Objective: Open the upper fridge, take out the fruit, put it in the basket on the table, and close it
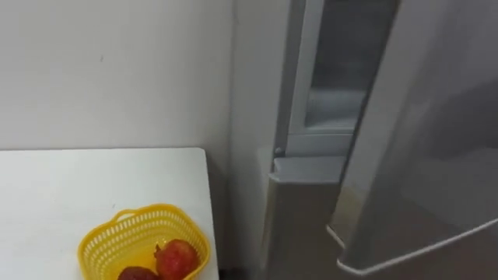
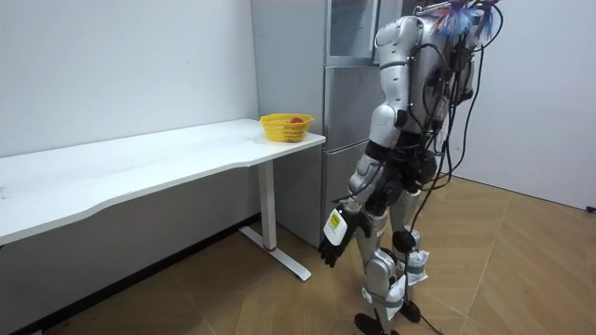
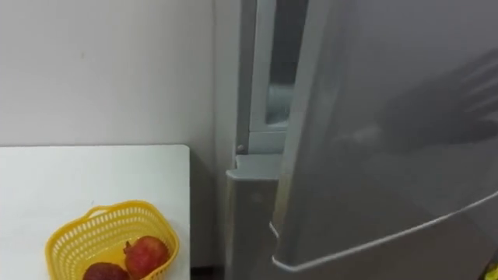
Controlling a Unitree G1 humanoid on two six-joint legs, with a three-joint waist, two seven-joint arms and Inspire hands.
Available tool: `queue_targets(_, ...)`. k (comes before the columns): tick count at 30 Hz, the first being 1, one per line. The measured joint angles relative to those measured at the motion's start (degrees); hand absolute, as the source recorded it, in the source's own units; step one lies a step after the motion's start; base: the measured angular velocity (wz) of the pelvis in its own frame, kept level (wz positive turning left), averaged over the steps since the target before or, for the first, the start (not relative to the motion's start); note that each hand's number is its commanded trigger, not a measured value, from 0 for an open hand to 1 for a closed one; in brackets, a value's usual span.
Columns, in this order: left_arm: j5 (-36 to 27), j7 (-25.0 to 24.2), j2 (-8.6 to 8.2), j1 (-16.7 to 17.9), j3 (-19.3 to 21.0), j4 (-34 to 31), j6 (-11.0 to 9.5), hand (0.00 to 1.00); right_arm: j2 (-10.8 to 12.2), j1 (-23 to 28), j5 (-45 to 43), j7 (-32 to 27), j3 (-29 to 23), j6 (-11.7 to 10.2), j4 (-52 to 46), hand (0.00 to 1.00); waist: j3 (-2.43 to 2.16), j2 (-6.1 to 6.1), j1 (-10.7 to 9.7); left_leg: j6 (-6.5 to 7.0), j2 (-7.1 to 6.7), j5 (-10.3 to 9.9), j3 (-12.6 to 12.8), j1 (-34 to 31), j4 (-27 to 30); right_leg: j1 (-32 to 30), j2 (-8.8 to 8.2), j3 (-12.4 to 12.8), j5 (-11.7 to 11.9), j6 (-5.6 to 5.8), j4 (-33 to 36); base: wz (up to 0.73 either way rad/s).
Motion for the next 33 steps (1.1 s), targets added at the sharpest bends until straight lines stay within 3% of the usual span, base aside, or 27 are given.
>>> queue_targets(4,-0.33,0.06,-0.24,0.36,0.04,0.01,0.03,0.0,0.0,-0.69,0.14,1.07,1.59,-0.28,0.4,0.0,-0.05,0.03,1.16,0.01,-0.17,0.0,-1.53,-0.9,0.66,0.04,-0.26,-1.19,-0.04,0.01,-0.2,0.15)
queue_targets(10,-0.28,1.4,-0.39,0.57,0.08,0.03,0.05,0.0,0.02,-3.48,-0.12,2.27,5.69,-0.46,1.3,0.0,0.01,1.0,3.06,0.0,-0.3,0.0,-2.52,-1.37,0.74,0.02,-0.24,-1.7,-0.04,0.0,-0.45,0.08)
queue_targets(14,-0.29,1.46,-0.75,1.62,0.23,0.05,0.01,0.0,0.29,-3.51,-0.47,2.19,5.72,-2.78,1.58,0.0,-0.04,1.6,3.47,0.03,-0.88,0.02,-3.36,-1.86,0.92,-0.08,-0.38,-1.9,-0.11,0.08,0.1,0.04)
queue_targets(18,-0.29,1.22,-0.77,1.85,0.36,0.05,-0.09,0.0,0.29,-3.52,-0.47,2.13,5.72,-4.45,2.8,0.0,0.04,1.46,3.99,0.05,-0.93,0.04,-3.54,-1.87,1.04,-0.09,-0.42,-1.97,-0.18,0.11,0.1,0.01)
queue_targets(33,-0.3,1.01,-0.82,1.97,0.36,-0.09,-0.51,0.0,0.28,-3.97,-0.45,1.55,5.75,-5.22,5.41,0.0,0.06,0.79,4.08,0.1,-0.9,0.32,-3.27,-1.63,1.02,-0.09,-0.51,-1.89,-0.25,0.12,0.16,0.0)
